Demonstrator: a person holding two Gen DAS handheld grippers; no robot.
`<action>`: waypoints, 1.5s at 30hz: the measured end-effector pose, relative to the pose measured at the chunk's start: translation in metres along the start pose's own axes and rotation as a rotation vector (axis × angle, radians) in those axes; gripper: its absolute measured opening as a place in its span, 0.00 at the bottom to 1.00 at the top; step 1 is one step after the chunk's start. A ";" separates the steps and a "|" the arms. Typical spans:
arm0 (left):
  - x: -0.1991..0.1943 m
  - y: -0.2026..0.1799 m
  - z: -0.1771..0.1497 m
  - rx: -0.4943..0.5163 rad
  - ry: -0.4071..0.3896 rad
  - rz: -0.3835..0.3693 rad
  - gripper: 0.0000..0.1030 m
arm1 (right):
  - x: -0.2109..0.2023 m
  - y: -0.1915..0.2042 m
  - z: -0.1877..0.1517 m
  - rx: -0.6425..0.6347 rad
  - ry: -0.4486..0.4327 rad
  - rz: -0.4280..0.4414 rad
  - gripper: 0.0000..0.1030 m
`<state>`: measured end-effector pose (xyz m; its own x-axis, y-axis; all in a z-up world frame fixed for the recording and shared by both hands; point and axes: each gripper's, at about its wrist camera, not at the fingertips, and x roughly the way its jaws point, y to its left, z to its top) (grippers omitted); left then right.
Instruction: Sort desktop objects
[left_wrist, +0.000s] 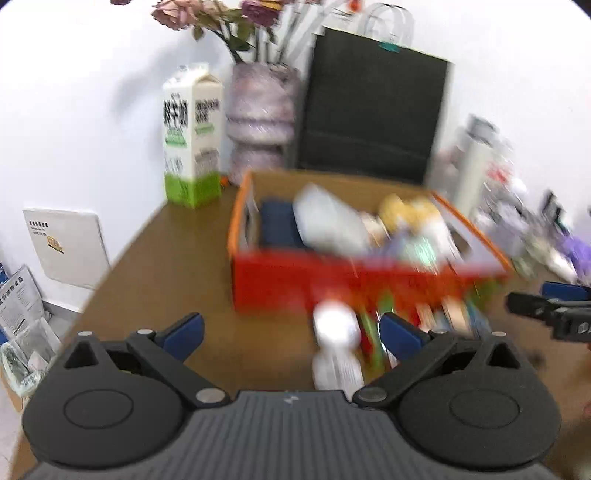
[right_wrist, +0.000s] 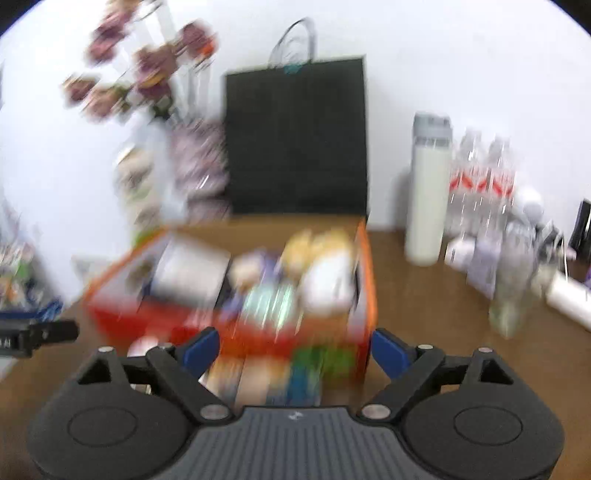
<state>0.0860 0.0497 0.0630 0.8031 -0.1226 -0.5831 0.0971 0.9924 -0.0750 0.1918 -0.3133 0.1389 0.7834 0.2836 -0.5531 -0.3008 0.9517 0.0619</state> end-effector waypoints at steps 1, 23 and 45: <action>-0.006 -0.005 -0.011 0.016 -0.001 0.011 1.00 | -0.006 0.008 -0.017 -0.021 0.014 -0.001 0.86; -0.113 -0.026 -0.132 -0.035 -0.109 0.152 1.00 | -0.097 0.032 -0.140 0.066 0.097 0.001 0.91; 0.030 -0.032 -0.036 0.177 -0.008 -0.119 0.86 | 0.067 0.095 -0.007 -0.142 0.047 0.206 0.56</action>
<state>0.0860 0.0142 0.0183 0.7845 -0.2392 -0.5721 0.2925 0.9563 0.0013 0.2120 -0.2046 0.1020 0.6727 0.4606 -0.5790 -0.5272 0.8475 0.0617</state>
